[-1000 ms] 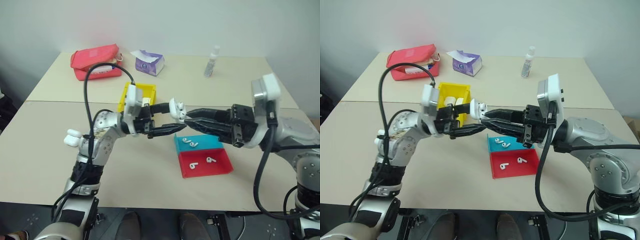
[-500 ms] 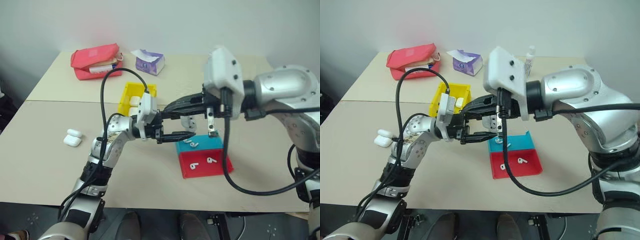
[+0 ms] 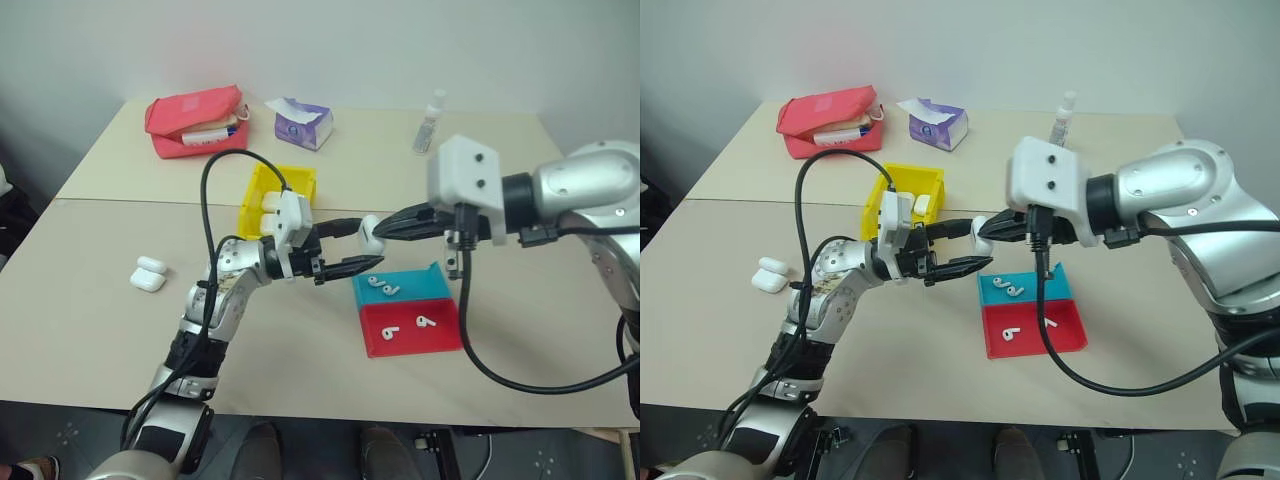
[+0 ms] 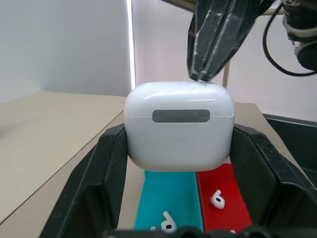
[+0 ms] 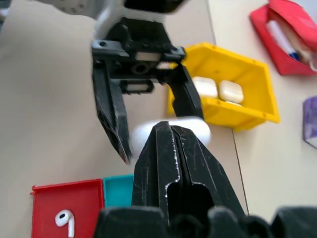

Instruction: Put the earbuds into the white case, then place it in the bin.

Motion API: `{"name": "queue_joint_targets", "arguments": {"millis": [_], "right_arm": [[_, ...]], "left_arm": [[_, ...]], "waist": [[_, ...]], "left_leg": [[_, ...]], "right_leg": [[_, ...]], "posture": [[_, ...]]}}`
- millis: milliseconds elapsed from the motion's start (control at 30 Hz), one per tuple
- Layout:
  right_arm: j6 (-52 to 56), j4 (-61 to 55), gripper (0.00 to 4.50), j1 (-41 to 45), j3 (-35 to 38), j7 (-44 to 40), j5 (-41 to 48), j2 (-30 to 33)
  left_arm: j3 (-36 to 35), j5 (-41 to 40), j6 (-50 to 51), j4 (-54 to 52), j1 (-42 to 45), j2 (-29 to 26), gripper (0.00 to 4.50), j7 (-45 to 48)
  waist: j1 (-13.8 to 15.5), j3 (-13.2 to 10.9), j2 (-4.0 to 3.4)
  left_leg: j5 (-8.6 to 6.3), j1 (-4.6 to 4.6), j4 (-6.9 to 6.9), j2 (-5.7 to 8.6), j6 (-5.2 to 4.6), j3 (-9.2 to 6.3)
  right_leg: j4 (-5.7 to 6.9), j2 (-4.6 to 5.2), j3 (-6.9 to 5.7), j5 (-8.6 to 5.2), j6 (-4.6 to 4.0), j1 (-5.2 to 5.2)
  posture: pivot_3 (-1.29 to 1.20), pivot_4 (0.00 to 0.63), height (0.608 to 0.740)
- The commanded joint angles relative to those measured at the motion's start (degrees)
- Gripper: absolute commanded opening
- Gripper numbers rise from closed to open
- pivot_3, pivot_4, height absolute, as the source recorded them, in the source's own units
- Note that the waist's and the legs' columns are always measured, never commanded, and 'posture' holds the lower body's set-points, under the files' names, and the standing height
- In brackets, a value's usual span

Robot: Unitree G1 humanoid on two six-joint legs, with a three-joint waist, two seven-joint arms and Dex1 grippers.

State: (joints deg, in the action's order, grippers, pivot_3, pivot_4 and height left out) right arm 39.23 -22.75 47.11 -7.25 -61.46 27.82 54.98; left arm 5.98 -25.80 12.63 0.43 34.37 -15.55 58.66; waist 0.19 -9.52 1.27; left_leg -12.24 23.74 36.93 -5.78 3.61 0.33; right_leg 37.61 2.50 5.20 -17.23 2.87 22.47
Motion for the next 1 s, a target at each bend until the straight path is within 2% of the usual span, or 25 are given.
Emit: {"name": "queue_joint_targets", "arguments": {"millis": [33,200,333,400,633,700,800,833,1000], "right_arm": [[-2.1,-0.1,0.02,-3.9,9.2,5.3,2.8,-4.2],[1.0,-4.0,0.02,-12.3,16.1,12.8,6.4,-9.8],[1.8,-8.6,0.02,-18.9,12.7,22.0,2.3,-14.3],[2.4,-10.3,0.02,-20.0,11.6,24.1,2.1,-15.7],[4.8,-12.7,0.02,-20.5,11.5,28.3,4.3,-18.8],[4.8,-12.8,0.00,-20.8,11.2,28.4,4.1,-18.9],[4.7,-12.7,0.00,-21.1,10.8,28.6,4.2,-18.9],[4.7,-12.7,0.00,-21.1,10.7,28.7,4.3,-19.1],[4.5,-12.3,0.00,-21.0,10.6,29.3,4.6,-20.0]], "left_arm": [[-3.6,1.1,-3.5,-3.8,0.6,0.9,2.78,-5.9],[-6.8,7.8,-4.8,-4.7,-0.7,5.3,2.78,-23.3],[-8.8,18.6,-3.4,-0.1,-0.6,8.1,2.78,-42.6],[-9.4,20.4,-2.3,2.1,-0.2,9.0,2.78,-47.1],[-8.0,23.2,-2.8,9.0,1.9,9.2,2.78,-50.4],[-7.9,22.8,-1.8,10.6,2.9,8.8,3.51,-49.7],[-7.4,23.5,-3.2,13.3,4.2,8.1,4.35,-49.2],[-7.5,23.6,-3.7,14.0,4.5,7.9,4.48,-49.3],[-7.5,24.6,-4.1,12.8,3.6,5.5,4.48,-48.7]], "waist": [[0.0,0.0,-0.02],[0.6,0.0,-0.02],[0.6,0.0,-0.02],[0.5,0.0,-0.02],[0.7,0.0,-0.02],[0.7,0.0,-0.02],[0.6,0.0,-0.02],[0.6,0.0,-0.02],[0.3,0.0,-0.02]], "left_leg": [[0.00,-0.01,0.03,0.00,0.00,0.00],[0.00,-0.06,0.04,0.01,0.00,-0.02],[0.00,-0.06,0.05,0.01,0.00,-0.03],[0.01,-0.09,0.06,0.02,0.01,-0.02],[0.04,-0.09,0.03,0.03,0.06,-0.03],[0.05,-0.08,0.03,0.03,0.08,-0.03],[0.05,-0.08,0.02,0.03,0.08,-0.03],[0.05,-0.09,0.02,0.03,0.08,-0.03],[0.05,-0.10,-0.01,0.03,0.09,-0.03]], "right_leg": [[0.00,0.01,0.02,0.00,0.00,-0.02],[0.00,0.01,0.00,0.00,0.00,-0.11],[0.02,0.01,0.01,0.01,0.00,-0.11],[0.08,0.02,0.03,0.01,0.01,-0.11],[0.07,0.01,-0.01,0.01,0.01,-0.11],[0.07,0.02,-0.03,0.01,0.01,-0.11],[0.06,0.01,-0.03,0.01,0.00,-0.11],[0.06,0.01,-0.03,0.01,0.00,-0.11],[0.08,0.00,-0.02,0.01,0.01,-0.10]], "posture": [[0.00,0.150,0.740],[0.00,0.150,0.740],[0.00,0.150,0.740],[0.00,0.150,0.740],[0.00,0.150,0.740],[0.00,0.150,0.740],[0.00,0.150,0.740],[0.00,0.150,0.740],[0.00,0.150,0.740]]}}
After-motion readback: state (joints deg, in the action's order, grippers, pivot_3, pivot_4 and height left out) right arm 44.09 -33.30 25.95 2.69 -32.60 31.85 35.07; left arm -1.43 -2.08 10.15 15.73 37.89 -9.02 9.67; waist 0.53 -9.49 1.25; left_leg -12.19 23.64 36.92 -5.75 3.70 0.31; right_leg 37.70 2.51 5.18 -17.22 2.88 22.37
